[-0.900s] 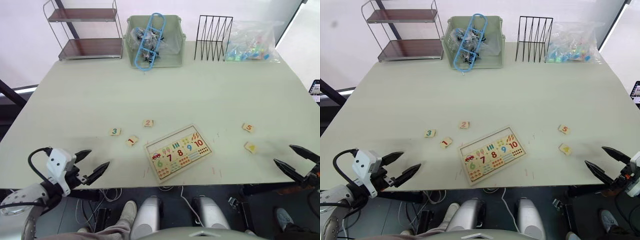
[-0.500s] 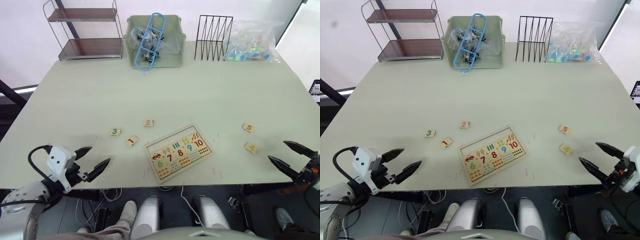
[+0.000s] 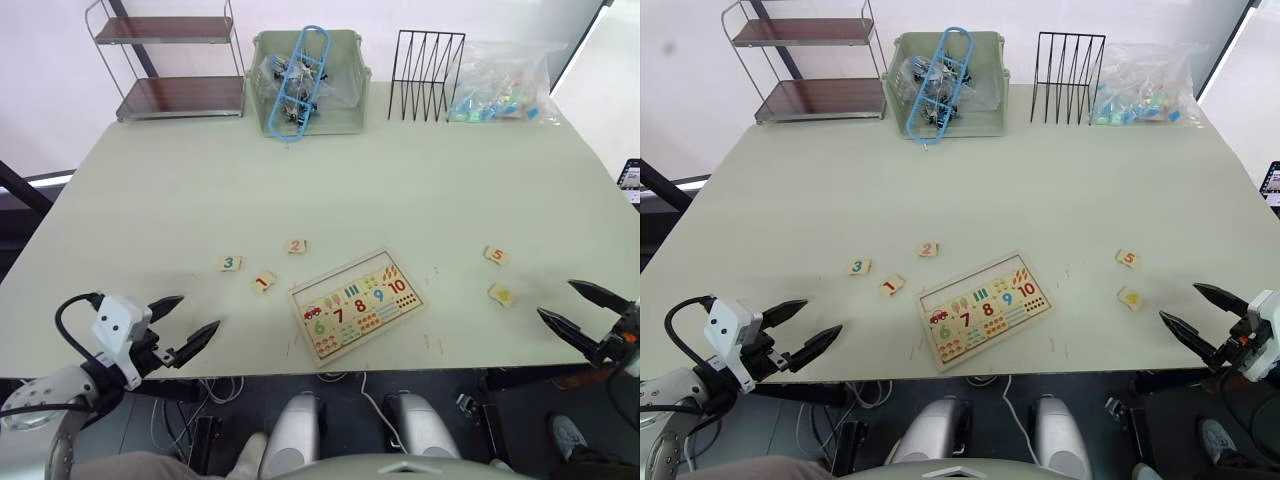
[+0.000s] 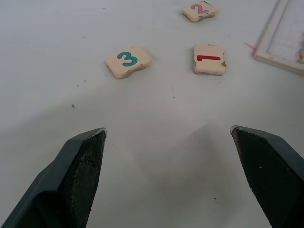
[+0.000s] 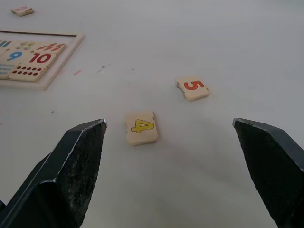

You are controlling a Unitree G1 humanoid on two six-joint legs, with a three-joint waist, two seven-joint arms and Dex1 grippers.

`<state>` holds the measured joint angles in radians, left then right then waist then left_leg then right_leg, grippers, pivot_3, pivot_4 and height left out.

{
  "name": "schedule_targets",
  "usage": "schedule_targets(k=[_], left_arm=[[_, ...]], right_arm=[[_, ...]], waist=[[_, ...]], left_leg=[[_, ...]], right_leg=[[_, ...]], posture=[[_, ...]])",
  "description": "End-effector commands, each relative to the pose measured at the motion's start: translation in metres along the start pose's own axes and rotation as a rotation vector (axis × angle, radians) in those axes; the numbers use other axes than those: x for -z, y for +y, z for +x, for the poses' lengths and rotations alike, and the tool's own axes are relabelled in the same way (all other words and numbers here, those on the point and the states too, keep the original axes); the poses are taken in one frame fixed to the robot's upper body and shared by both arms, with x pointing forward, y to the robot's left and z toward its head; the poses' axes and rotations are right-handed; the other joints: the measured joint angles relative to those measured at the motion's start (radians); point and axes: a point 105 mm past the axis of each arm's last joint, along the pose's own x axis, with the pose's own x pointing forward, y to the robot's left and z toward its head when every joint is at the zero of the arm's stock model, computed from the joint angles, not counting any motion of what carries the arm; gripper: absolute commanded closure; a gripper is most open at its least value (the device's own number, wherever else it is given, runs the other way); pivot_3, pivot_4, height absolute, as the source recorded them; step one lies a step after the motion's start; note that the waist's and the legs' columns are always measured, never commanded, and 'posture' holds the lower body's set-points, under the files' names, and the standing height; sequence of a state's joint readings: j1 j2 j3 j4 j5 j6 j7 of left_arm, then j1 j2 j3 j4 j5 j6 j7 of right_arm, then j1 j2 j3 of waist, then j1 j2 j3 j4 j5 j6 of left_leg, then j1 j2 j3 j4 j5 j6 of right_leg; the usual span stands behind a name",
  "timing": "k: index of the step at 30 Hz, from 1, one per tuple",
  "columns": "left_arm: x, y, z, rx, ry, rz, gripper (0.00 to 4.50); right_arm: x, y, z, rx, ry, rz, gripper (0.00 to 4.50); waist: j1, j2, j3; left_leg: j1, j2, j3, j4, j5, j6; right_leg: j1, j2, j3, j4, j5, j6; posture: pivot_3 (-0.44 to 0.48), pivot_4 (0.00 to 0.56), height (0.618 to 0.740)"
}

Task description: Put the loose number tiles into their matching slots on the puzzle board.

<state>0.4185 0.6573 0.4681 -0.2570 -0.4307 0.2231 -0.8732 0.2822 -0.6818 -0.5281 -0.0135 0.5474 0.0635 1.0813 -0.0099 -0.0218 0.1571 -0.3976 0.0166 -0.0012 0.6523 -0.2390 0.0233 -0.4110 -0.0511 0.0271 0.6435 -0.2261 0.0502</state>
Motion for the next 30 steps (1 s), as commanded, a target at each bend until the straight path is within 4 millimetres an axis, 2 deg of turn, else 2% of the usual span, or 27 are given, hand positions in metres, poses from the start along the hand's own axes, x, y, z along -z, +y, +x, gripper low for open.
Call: schedule_targets(k=[1,5,10,13,19,23,30], left_arm=[[-0.016,-0.006,-0.001,0.056,-0.014,0.098,0.06],[-0.036,-0.009,0.009,0.117,-0.055,0.127,0.06],[-0.046,-0.015,0.025,0.191,-0.061,0.157,0.06],[-0.051,-0.014,0.033,0.227,-0.06,0.161,0.06],[-0.049,-0.009,0.05,0.259,-0.005,0.153,0.06],[-0.052,-0.013,0.062,0.29,0.004,0.154,0.06],[-0.052,-0.01,0.071,0.309,0.037,0.148,0.06]], right_arm=[[-0.013,-0.002,0.001,-0.017,-0.045,-0.049,0.03],[-0.014,0.005,0.008,-0.08,-0.072,-0.026,0.03],[-0.018,0.007,0.009,-0.074,-0.093,-0.072,0.03],[-0.022,0.016,0.005,-0.108,-0.112,-0.087,0.03],[-0.02,0.037,0.001,-0.184,-0.124,-0.093,0.03],[-0.025,0.052,0.001,-0.25,-0.173,-0.104,0.03],[-0.025,0.068,0.004,-0.364,-0.214,-0.112,0.03]], waist=[[0.0,0.0,0.0],[0.004,0.0,0.0],[0.003,0.0,0.0],[0.002,0.0,0.0],[0.002,0.0,0.0],[-0.001,0.0,0.0],[0.0,0.0,0.0]], left_leg=[[0.0,0.0,0.0,0.0,0.0,0.0],[0.0,0.0,0.0,0.0,0.0,0.0],[0.0,0.0,0.0,0.0,0.0,0.0],[0.0,0.0,0.001,0.0,0.0,0.0],[0.0,0.0,0.0,0.0,0.0,0.0],[0.0,0.0,0.0,-0.001,0.0,0.0],[0.0,0.0,-0.001,-0.001,0.0,0.0]], right_leg=[[0.0,0.0,0.0,0.0,0.0,0.0],[0.0,0.0,0.0,0.0,0.0,0.0],[0.0,0.0,0.0,0.0,0.001,-0.001],[0.0,0.0,0.0,0.0,0.001,-0.002],[0.0,0.001,0.0,0.0,0.0,0.001],[0.0,0.001,0.0,0.0,0.0,0.0],[0.0,0.001,0.0,0.0,0.0,0.0]], posture=[[0.0,0.15,0.74],[0.0,0.15,0.74],[0.0,0.15,0.74],[0.0,0.15,0.74],[0.0,0.15,0.74],[0.0,0.15,0.74],[0.0,0.15,0.74]])
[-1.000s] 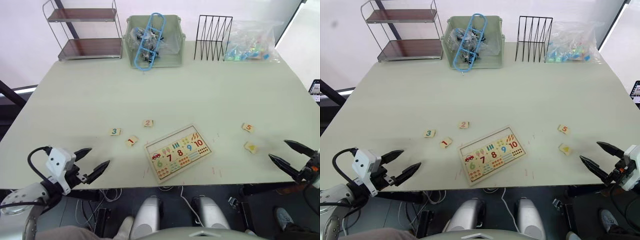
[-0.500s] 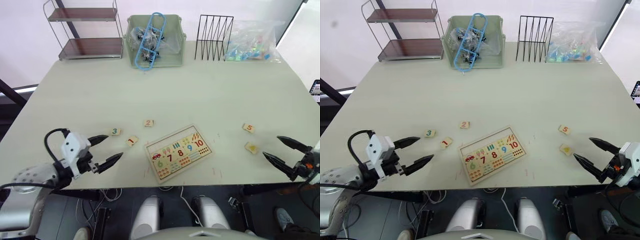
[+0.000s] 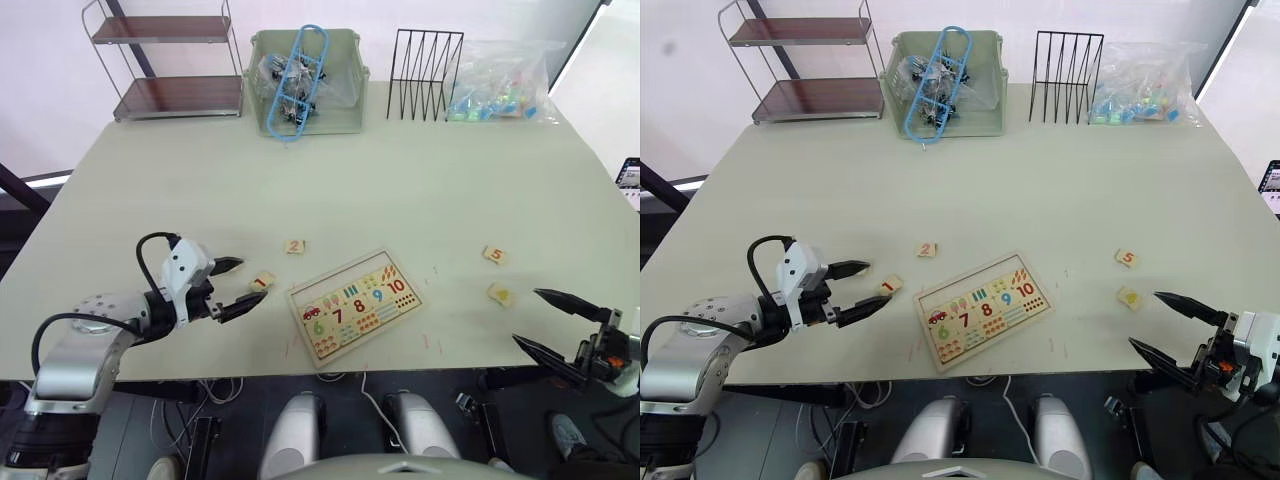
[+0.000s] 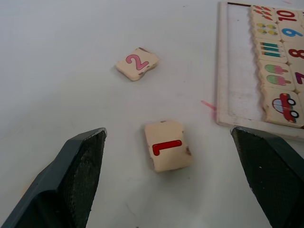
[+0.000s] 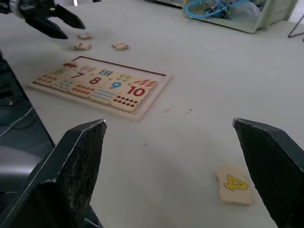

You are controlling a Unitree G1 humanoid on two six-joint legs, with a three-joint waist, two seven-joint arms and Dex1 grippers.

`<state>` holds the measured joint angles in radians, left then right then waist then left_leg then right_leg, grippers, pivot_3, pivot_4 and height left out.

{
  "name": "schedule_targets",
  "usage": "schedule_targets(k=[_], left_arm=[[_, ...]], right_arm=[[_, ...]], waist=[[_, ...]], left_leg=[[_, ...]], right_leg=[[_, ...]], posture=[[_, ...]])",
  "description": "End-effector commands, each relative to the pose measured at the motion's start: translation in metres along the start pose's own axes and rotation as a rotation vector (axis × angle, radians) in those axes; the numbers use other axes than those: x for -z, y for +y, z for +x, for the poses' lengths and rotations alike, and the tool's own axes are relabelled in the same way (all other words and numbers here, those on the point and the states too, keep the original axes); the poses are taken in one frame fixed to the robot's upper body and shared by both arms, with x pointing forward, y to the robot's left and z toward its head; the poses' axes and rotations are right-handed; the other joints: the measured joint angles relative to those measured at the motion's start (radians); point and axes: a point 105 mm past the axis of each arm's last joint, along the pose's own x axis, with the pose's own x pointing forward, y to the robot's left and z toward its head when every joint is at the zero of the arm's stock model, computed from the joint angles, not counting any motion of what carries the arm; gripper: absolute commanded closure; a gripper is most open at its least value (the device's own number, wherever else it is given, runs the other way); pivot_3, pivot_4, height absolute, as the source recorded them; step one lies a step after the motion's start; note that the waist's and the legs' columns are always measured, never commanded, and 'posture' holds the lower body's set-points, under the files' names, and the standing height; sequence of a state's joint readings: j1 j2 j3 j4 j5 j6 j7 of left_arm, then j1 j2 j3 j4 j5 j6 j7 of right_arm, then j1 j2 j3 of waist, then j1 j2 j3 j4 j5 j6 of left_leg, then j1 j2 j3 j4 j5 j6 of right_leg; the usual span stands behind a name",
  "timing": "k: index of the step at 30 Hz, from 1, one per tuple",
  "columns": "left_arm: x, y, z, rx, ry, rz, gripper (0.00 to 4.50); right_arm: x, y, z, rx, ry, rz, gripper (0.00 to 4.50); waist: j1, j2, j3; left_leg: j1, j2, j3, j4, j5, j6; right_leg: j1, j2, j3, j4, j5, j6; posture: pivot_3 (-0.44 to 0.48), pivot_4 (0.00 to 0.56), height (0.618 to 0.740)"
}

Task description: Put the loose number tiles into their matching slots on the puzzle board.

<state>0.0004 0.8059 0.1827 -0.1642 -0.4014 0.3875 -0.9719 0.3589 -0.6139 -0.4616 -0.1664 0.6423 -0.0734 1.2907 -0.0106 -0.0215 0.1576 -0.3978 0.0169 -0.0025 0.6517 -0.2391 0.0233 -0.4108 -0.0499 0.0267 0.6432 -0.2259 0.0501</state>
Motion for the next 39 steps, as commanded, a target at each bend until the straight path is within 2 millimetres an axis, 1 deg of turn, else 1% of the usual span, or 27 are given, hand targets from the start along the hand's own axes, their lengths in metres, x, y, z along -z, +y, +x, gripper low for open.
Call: schedule_targets(k=[1,10,18,28,33,39], left_arm=[[-0.003,0.002,0.001,0.013,0.02,0.029,0.06],[-0.001,0.005,0.002,0.007,0.032,0.03,0.06],[0.004,0.004,0.006,0.008,0.048,0.021,0.06],[0.004,0.002,0.011,0.007,0.057,0.017,0.06],[0.005,0.001,0.014,-0.021,0.054,-0.004,0.06],[0.004,-0.004,0.018,-0.039,0.047,-0.025,0.06]], right_arm=[[-0.006,0.007,0.002,-0.058,-0.039,-0.043,0.03],[0.007,0.013,-0.008,-0.07,-0.05,-0.033,0.03],[0.018,0.023,-0.015,-0.058,-0.041,-0.02,0.03],[0.02,0.025,-0.014,-0.048,-0.045,-0.033,0.03],[0.02,0.025,-0.014,-0.051,-0.046,-0.036,0.03],[0.02,0.027,-0.015,-0.05,-0.046,-0.037,0.03]], waist=[[0.0,0.0,0.0],[0.003,0.0,0.0],[0.003,0.0,0.0],[0.003,0.0,0.0],[0.003,0.0,0.0],[0.004,0.0,0.0]], left_leg=[[0.0,0.0,0.0,0.0,0.0,0.0],[0.0,0.0,0.0,0.0,0.0,0.0],[0.0,0.0,-0.001,0.0,0.0,0.0],[0.0,0.0,-0.002,0.0,0.0,0.0],[0.0,0.0,-0.002,0.0,0.0,0.0],[0.0,0.0,-0.002,0.0,0.0,0.0]], right_leg=[[0.0,0.0,0.0,0.0,0.0,0.0],[0.0,0.0,0.0,0.0,0.001,-0.002],[0.0,0.0,0.0,0.0,0.001,-0.002],[0.0,0.0,0.0,0.0,0.001,-0.002],[0.0,-0.001,0.0,0.0,0.001,-0.002],[0.0,-0.001,0.0,0.0,0.001,-0.002]], posture=[[0.0,0.15,0.74],[0.0,0.15,0.74],[0.0,0.15,0.74],[0.0,0.15,0.74],[0.0,0.15,0.74],[0.0,0.15,0.74]])
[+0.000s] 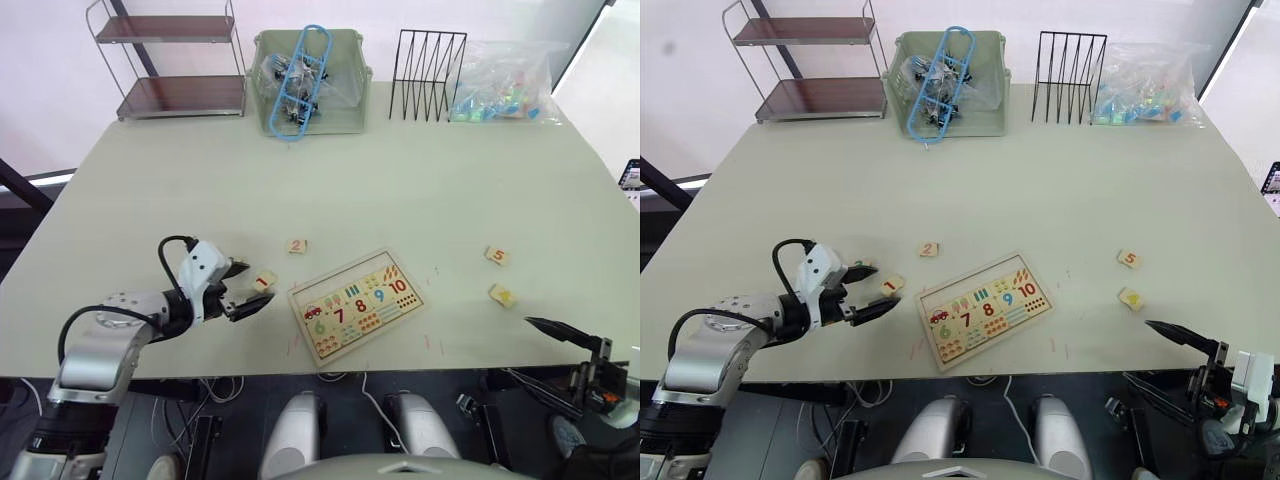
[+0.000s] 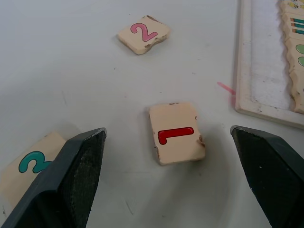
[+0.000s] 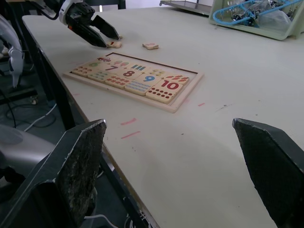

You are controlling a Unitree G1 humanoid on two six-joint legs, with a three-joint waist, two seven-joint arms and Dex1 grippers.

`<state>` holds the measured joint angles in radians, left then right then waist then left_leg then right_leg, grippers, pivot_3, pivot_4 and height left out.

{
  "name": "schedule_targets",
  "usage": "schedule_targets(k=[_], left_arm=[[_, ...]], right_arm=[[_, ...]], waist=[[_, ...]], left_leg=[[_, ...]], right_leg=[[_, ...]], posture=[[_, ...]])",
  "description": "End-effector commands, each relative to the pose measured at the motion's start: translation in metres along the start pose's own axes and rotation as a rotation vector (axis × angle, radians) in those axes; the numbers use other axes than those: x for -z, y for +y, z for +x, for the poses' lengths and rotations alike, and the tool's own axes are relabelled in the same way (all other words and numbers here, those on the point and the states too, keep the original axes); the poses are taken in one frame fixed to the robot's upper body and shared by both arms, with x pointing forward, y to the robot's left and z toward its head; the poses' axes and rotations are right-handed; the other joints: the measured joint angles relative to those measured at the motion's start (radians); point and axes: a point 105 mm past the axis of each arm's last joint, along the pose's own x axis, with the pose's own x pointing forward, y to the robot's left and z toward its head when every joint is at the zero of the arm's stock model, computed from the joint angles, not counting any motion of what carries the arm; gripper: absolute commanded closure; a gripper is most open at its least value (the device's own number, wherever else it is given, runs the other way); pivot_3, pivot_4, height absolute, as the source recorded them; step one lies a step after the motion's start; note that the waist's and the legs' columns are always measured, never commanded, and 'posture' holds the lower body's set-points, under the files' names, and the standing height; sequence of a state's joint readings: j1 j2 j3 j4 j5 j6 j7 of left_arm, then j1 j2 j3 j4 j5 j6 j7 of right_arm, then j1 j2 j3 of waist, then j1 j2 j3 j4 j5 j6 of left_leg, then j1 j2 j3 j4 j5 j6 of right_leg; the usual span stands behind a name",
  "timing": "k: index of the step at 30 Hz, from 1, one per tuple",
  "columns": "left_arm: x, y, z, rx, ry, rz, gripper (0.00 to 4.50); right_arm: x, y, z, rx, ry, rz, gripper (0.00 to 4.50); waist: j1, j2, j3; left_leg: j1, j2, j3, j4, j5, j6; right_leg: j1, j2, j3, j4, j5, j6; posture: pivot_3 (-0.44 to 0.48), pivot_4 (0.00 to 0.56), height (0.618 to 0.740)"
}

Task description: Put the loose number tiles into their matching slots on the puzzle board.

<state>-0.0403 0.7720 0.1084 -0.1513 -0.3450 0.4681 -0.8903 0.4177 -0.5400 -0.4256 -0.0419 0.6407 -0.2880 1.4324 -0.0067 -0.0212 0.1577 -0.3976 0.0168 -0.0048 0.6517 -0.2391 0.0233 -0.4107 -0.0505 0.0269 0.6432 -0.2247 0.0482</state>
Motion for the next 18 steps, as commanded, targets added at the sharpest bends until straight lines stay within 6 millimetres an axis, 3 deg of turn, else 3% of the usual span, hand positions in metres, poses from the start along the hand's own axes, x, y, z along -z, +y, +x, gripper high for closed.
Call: schedule_targets(k=[1,17,18], left_arm=[[-0.0087,-0.0058,0.0005,0.0,-0.025,0.021,0.06],[-0.0021,-0.0113,0.0016,-0.001,-0.001,0.002,0.06],[-0.0017,-0.0112,0.0014,-0.001,0.001,0.004,0.61]], right_arm=[[-0.0045,0.002,-0.0009,-0.001,-0.011,-0.024,0.03],[-0.0043,0.0045,-0.0008,-0.005,-0.006,-0.031,0.03],[-0.0046,0.0043,-0.0008,-0.006,-0.006,-0.032,0.0]], waist=[[0.0,0.0,0.0],[0.0,0.0,0.0],[0.001,0.0,0.0]], left_leg=[[0.0,0.0,0.0,0.0,0.0,0.0],[0.0,0.0,0.0,0.0,0.0,0.0],[0.0,0.0,0.0,0.0,0.0,0.0]], right_leg=[[0.0,0.0,0.0,0.0,0.0,0.0],[0.0,0.0,0.0,0.0,0.0,0.0],[0.0,0.0,0.0,0.0,0.0,0.0]], posture=[[0.0,0.15,0.74],[0.0,0.15,0.74],[0.0,0.15,0.74]])
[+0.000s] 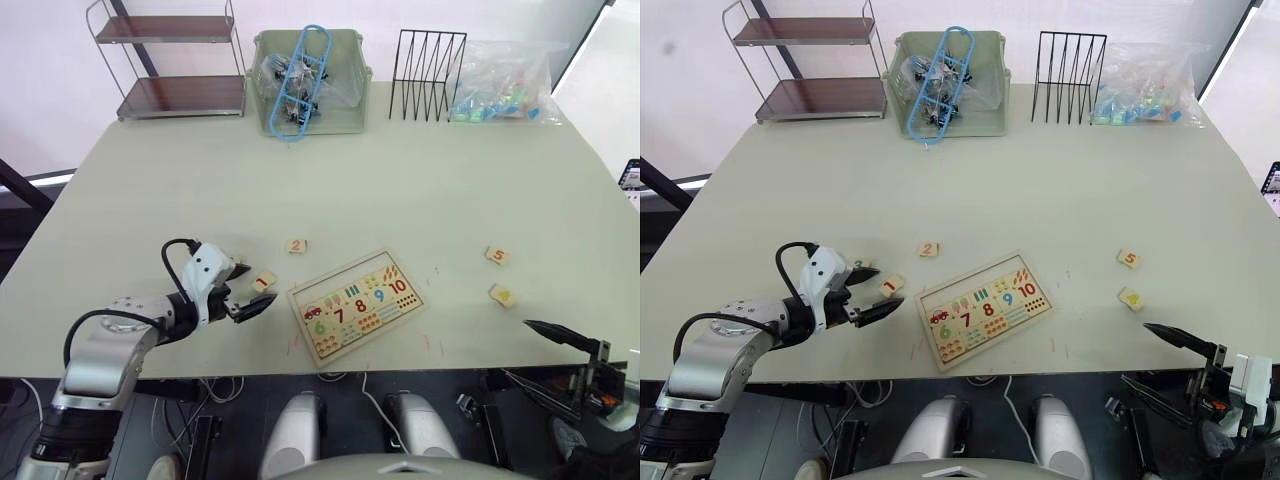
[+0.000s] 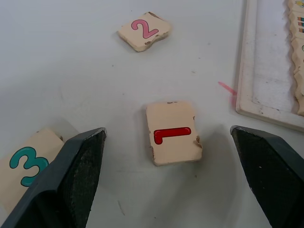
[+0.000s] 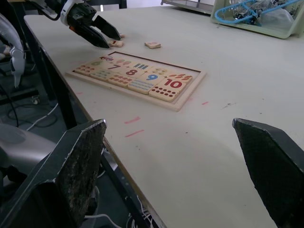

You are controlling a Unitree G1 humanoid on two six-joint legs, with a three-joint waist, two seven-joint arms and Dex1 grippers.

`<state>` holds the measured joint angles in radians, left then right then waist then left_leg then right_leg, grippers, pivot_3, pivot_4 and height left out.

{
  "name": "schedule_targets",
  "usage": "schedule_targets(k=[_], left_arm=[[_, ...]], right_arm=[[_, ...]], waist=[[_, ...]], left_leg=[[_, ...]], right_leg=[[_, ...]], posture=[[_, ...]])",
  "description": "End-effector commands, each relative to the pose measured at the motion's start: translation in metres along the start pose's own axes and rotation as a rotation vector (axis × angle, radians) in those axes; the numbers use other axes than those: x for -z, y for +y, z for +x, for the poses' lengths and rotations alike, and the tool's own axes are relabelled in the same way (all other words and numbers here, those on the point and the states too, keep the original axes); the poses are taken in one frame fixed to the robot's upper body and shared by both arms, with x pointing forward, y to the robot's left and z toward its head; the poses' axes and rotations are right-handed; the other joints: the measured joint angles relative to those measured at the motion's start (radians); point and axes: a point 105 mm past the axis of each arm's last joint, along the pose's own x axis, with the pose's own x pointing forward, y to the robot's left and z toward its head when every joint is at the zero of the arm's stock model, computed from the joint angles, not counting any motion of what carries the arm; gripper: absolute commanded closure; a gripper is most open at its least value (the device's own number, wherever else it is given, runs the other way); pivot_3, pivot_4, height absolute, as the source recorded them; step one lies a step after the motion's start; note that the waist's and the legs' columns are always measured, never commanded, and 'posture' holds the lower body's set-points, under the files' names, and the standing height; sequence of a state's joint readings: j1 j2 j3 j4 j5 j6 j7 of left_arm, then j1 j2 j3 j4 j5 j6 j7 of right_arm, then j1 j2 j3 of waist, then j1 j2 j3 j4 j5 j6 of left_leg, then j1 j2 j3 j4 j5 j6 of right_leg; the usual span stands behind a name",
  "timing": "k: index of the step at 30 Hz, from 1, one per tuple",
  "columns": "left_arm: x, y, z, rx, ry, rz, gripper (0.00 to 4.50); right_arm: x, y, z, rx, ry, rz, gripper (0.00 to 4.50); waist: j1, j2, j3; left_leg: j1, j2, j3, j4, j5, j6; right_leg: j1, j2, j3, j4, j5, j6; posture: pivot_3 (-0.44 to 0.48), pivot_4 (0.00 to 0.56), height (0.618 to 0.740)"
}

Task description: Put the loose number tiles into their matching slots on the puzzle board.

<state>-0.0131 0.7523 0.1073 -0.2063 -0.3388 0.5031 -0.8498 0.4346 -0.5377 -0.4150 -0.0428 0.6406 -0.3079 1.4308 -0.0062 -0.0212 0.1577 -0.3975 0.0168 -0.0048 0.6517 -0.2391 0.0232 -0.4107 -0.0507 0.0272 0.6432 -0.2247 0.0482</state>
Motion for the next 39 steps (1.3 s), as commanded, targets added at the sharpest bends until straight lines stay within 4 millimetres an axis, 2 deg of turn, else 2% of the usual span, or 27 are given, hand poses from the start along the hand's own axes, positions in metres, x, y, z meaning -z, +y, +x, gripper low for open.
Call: schedule_targets(k=[1,2,16,19,21,23,28,39], left_arm=[[-0.002,-0.004,-0.001,0.016,-0.003,0.016,0.72],[-0.002,-0.004,-0.001,0.015,-0.002,0.017,1.09],[-0.001,-0.005,-0.001,0.016,0.002,0.011,1.09],[-0.001,-0.006,0.0,0.018,0.001,0.01,1.86],[-0.001,-0.006,0.0,0.019,0.0,0.011,2.86],[-0.001,-0.006,0.0,0.02,-0.001,0.012,3.62],[-0.003,-0.005,0.0,0.021,-0.006,0.021,3.61],[-0.024,-0.006,-0.008,0.07,-0.035,0.086,3.61]], right_arm=[[-0.007,0.0,0.0,-0.003,-0.009,-0.034,0.0],[-0.007,0.0,0.0,-0.003,-0.009,-0.036,0.0],[-0.01,0.0,0.0,-0.006,-0.015,-0.042,0.0],[-0.01,0.0,-0.001,-0.008,-0.017,-0.043,0.0],[-0.011,-0.001,-0.001,-0.01,-0.017,-0.044,0.0],[-0.011,-0.001,0.0,-0.011,-0.019,-0.046,0.0],[-0.012,-0.001,0.001,-0.013,-0.021,-0.049,0.0],[-0.015,-0.001,0.004,-0.004,-0.038,-0.053,0.0]], waist=[[0.0,0.0,0.0],[0.0,0.0,0.0],[0.001,0.0,0.0],[0.001,0.0,0.0],[0.001,0.0,0.0],[0.001,0.0,0.0],[0.002,0.0,0.0],[0.002,0.0,0.0]], left_leg=[[0.0,0.0,0.0,0.0,0.0,0.0],[0.0,0.0,0.0,0.0,0.0,0.0],[0.0,0.0,0.0,0.0,0.0,0.0],[0.0,0.0,0.0,0.0,0.0,0.0],[0.0,0.0,0.0,0.0,0.0,0.0],[0.0,0.0,0.0,0.0,0.0,0.0],[0.0,0.0,0.0,0.0,0.0,0.0],[0.0,0.0,0.0,0.0,0.0,0.0]], right_leg=[[0.0,0.0,0.0,0.0,0.0,0.0],[0.0,0.0,0.0,0.0,0.0,0.0],[0.0,0.0,0.0,0.0,0.0,0.0],[0.0,0.0,0.0,0.0,0.0,0.0],[0.0,0.0,0.0,0.0,0.0,0.0],[0.0,0.0,0.0,0.0,0.0,0.0],[0.0,0.0,0.0,0.0,0.0,0.0],[0.0,0.0,0.0,0.0,0.0,0.0]], posture=[[0.0,0.15,0.74],[0.0,0.15,0.74],[0.0,0.15,0.74],[0.0,0.15,0.74],[0.0,0.15,0.74],[0.0,0.15,0.74],[0.0,0.15,0.74],[0.0,0.15,0.74]])
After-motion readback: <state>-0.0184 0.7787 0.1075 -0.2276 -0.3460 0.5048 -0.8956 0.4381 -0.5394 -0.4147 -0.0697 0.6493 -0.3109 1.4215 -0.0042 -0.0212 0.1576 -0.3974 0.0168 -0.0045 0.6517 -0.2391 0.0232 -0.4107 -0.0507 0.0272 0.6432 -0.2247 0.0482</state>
